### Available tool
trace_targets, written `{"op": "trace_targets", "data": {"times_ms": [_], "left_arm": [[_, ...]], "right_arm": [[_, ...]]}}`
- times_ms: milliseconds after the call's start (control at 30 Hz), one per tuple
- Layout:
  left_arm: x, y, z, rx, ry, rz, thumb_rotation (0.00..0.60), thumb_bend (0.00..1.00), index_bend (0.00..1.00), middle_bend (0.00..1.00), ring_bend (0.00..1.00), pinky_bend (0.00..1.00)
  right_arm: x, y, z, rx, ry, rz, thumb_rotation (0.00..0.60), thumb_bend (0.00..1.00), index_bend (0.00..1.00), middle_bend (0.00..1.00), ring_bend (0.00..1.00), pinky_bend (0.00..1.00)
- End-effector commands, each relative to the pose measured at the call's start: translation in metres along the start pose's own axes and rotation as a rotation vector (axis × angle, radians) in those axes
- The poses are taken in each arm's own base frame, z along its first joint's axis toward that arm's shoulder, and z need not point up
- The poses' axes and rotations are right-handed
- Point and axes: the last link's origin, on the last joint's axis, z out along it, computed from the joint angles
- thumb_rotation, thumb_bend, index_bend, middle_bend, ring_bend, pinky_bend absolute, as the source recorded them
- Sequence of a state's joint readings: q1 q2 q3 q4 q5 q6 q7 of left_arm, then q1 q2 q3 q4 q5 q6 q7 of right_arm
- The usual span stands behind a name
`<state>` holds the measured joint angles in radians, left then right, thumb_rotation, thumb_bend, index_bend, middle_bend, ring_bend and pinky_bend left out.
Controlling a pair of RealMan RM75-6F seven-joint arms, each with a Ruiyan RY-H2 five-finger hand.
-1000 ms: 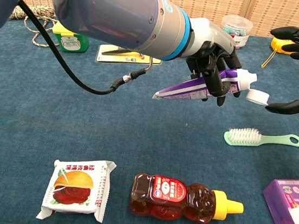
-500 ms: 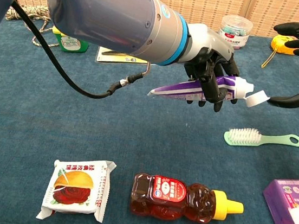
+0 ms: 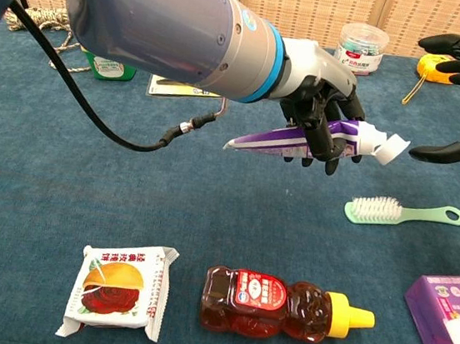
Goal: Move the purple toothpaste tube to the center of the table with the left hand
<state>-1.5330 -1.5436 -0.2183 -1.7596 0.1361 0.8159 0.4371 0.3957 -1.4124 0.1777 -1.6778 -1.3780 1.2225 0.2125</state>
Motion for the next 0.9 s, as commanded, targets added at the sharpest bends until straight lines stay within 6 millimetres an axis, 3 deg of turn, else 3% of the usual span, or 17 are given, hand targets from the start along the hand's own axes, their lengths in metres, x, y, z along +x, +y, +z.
{"op": "trace_targets", "data": {"times_ms": [33,433,900], "left_arm": [[0.002,-0.004,-0.003,0.005,0.000,0.005,0.600,1.00,0.46,0.45,0.46,0.45],[0.015,-0.028,-0.026,0.017,0.038,0.009,0.600,1.00,0.46,0.45,0.45,0.45],[0.024,-0.049,-0.048,0.020,0.034,0.014,0.600,1.00,0.46,0.45,0.45,0.45]], "right_arm": [[0.003,0.002,0.000,-0.005,0.006,-0.004,0.600,0.00,0.00,0.00,0.00,0.00],[0.015,0.013,-0.004,-0.028,0.011,0.011,0.600,0.00,0.00,0.00,0.00,0.00],[0.023,0.020,-0.005,-0.049,-0.016,0.154,0.600,0.00,0.00,0.00,0.00,0.00]]}}
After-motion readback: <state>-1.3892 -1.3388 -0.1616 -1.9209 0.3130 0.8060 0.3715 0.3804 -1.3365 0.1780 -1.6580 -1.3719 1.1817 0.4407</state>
